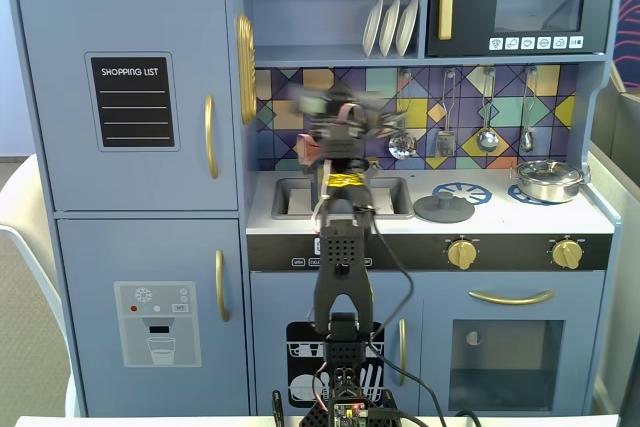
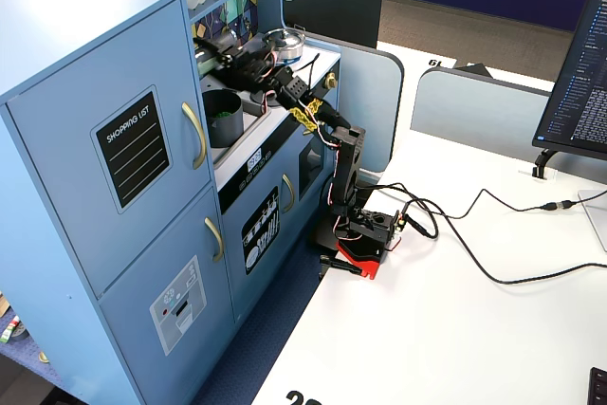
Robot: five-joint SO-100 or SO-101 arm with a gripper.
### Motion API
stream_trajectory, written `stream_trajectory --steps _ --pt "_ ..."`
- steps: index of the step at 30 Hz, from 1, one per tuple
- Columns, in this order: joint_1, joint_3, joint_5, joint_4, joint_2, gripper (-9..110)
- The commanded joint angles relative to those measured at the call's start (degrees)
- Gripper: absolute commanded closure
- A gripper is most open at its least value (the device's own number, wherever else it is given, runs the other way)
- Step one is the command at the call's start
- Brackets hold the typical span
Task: Put salt in the gray recipient
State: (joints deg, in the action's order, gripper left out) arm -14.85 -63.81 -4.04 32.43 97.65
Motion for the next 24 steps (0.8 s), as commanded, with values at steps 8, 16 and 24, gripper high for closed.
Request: stream_trajectory --steps 8,16,24 --pt "-31.29 -0.35 -91.76 -20.39 -0.7 101" --pt "-34.1 -13.01 -93.08 -29.0 -1.49 101" --pt "-35.33 -20.92 -87.89 -35.33 -2.2 101"
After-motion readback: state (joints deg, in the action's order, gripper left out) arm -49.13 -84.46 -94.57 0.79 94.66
